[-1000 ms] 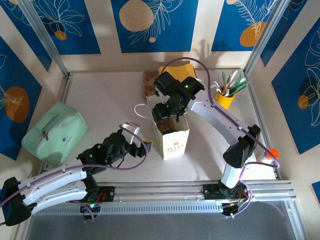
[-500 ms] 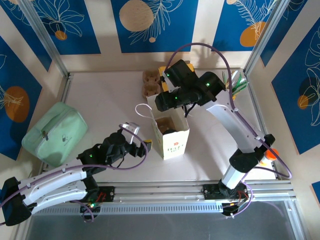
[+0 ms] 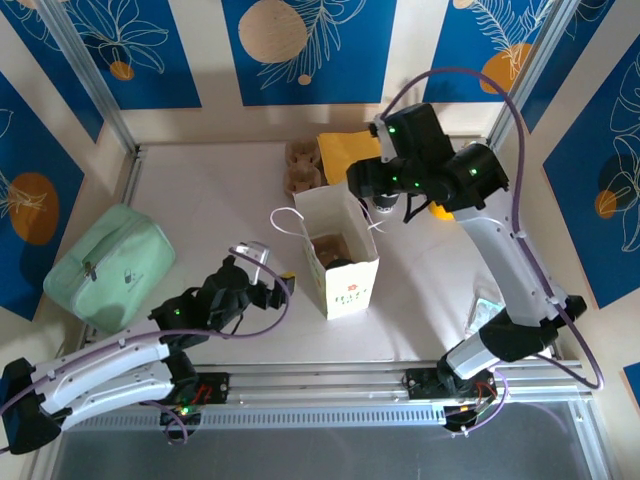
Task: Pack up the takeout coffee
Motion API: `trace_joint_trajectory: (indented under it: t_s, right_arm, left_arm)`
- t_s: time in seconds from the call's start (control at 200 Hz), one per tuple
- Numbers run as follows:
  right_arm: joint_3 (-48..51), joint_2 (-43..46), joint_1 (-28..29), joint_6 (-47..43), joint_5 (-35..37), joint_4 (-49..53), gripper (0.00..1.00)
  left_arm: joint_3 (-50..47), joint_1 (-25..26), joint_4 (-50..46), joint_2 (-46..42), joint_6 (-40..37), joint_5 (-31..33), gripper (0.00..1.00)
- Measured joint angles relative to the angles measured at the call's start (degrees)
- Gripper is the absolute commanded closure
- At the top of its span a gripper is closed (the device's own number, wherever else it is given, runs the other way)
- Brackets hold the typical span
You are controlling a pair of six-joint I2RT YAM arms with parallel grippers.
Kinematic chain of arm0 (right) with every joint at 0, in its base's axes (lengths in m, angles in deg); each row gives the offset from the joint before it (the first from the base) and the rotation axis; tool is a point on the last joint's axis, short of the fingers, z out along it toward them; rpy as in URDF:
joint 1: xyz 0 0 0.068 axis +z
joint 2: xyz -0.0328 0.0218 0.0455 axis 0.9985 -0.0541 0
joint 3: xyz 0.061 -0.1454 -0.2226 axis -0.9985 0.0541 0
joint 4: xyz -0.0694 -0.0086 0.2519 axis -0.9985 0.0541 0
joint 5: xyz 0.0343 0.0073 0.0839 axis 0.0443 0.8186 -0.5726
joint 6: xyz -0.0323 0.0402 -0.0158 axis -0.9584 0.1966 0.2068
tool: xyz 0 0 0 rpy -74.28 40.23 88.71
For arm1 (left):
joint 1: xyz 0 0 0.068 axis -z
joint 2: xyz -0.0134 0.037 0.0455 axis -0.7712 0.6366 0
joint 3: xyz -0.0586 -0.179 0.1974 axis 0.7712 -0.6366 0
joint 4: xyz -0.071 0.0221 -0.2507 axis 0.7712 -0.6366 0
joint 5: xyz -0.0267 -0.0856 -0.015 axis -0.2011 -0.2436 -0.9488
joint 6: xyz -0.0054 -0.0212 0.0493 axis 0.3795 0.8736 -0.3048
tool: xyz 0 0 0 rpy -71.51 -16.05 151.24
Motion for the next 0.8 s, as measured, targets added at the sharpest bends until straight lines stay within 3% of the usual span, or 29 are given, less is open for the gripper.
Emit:
trace_joint_trajectory:
  t_s: [0.395,0.8]
  right_arm:
    - [17.4,7.5,-19.4,0.0,-3.4,-10.4,0.23]
    - [26.5,7.0,-30.4,-0.8,-4.4,-20.5,0.27]
  left_arm:
    - [0.2,0.0,-6.7,-5.4,3.6,11.0,0.01]
    - [0.3,-0.5,-10.0,-5.9,5.8,14.7,0.01]
